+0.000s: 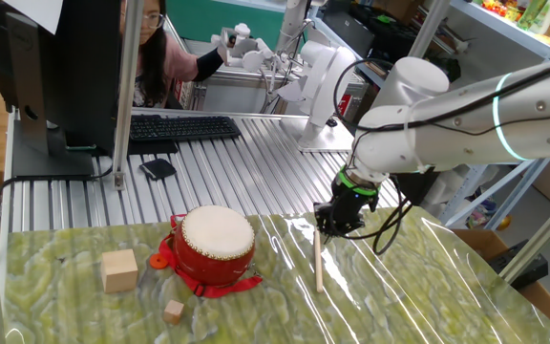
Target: Play the drum
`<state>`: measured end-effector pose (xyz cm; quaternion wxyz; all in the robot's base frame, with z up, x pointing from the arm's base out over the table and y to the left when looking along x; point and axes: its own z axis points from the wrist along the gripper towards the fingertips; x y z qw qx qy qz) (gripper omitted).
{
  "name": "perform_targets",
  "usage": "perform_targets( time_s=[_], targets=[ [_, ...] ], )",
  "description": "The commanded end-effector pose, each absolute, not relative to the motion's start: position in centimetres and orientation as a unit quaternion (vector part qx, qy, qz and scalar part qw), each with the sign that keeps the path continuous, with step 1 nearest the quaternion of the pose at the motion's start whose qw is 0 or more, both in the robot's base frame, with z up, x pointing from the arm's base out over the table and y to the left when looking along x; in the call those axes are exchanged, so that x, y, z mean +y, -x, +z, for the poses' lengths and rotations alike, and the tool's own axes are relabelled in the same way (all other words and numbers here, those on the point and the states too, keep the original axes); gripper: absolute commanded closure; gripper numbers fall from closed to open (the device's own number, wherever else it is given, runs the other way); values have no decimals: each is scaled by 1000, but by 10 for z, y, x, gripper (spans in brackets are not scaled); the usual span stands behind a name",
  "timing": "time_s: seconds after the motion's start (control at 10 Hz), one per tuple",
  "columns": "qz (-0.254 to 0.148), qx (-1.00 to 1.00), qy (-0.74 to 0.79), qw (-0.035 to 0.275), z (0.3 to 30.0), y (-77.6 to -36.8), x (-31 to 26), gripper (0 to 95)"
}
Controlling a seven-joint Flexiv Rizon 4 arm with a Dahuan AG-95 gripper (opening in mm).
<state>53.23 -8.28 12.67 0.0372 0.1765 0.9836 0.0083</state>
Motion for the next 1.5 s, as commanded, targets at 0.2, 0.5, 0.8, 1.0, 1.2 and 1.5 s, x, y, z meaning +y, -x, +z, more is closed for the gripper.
perform_targets(
  time_s=[0.2,0.5,0.8,1.0,1.2,1.5],
  targets=[
    [9,983,-178,37,122,-532,-84,950],
    [21,983,-176,39,117,-533,-85,950],
    [21,975,-215,40,116,-533,-85,950],
    [16,973,-225,44,116,-533,-85,950],
    [14,971,-235,44,116,-533,-85,950],
    [15,974,-221,44,106,-533,-87,950]
  ],
)
